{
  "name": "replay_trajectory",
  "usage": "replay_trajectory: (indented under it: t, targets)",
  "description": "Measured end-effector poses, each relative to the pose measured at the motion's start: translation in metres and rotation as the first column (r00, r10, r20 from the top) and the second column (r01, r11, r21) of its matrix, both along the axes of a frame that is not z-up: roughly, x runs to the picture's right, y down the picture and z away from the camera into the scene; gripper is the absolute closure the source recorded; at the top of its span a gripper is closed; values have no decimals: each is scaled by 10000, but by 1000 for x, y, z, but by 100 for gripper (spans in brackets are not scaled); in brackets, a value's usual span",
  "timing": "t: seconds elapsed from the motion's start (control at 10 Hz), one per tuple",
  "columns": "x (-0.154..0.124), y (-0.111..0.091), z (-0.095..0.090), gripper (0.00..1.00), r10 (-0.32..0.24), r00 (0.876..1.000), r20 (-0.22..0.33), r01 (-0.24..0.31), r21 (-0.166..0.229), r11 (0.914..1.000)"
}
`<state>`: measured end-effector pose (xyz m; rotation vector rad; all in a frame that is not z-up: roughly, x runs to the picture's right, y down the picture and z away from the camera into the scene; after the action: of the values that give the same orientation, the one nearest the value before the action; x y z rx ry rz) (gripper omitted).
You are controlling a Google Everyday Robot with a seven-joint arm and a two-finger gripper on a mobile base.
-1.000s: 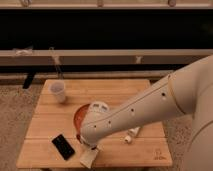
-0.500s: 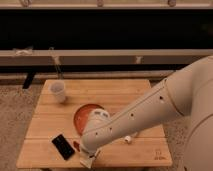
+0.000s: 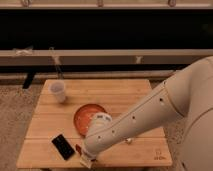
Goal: Place the pepper on the white sponge
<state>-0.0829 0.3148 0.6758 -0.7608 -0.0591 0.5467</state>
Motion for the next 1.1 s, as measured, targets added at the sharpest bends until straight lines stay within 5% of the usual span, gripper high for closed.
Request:
replay_trajectory:
  t: [0.6, 1.1]
  targets:
    - [11, 3, 12, 100, -71, 9990, -446, 70, -27, 10000]
    - [14, 1, 22, 57, -53, 9981, -610, 57, 69, 10000]
